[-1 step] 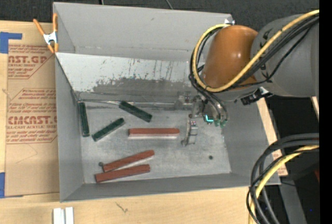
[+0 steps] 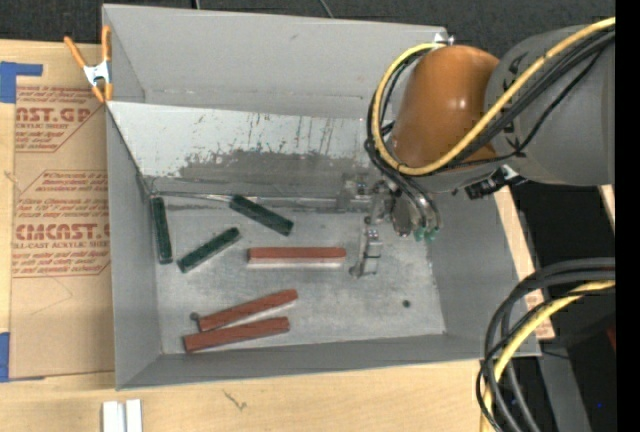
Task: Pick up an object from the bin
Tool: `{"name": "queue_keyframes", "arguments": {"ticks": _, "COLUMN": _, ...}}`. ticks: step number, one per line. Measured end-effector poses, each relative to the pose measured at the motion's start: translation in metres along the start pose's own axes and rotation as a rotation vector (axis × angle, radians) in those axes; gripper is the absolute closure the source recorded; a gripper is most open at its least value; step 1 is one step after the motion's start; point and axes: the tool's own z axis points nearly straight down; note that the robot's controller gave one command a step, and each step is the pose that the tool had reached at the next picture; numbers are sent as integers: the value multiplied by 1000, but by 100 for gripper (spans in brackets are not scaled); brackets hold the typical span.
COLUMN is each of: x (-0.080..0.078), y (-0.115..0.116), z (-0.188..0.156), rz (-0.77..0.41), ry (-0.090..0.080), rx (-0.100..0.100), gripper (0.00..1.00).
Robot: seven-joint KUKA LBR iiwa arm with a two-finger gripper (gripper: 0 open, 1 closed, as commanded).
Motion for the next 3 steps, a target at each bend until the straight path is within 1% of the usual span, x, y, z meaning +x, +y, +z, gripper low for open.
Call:
{"name": "queue_keyframes", "arguments": {"ticks": 1, "x": -2, "y": 0, "z": 3, "rz": 10, "ry": -5, "rx": 0, "gripper": 0}}
{"name": "queue_keyframes", "arguments": {"ticks": 2, "x": -4, "y": -4, "z": 1, "rz": -31, "ry": 7, "rx": 0, "gripper": 0}}
{"name": "queue_keyframes", "arguments": {"ticks": 3, "x": 27, "y": 25, "z": 82, "rz": -256, "ry": -5, "rx": -2, "gripper": 100}}
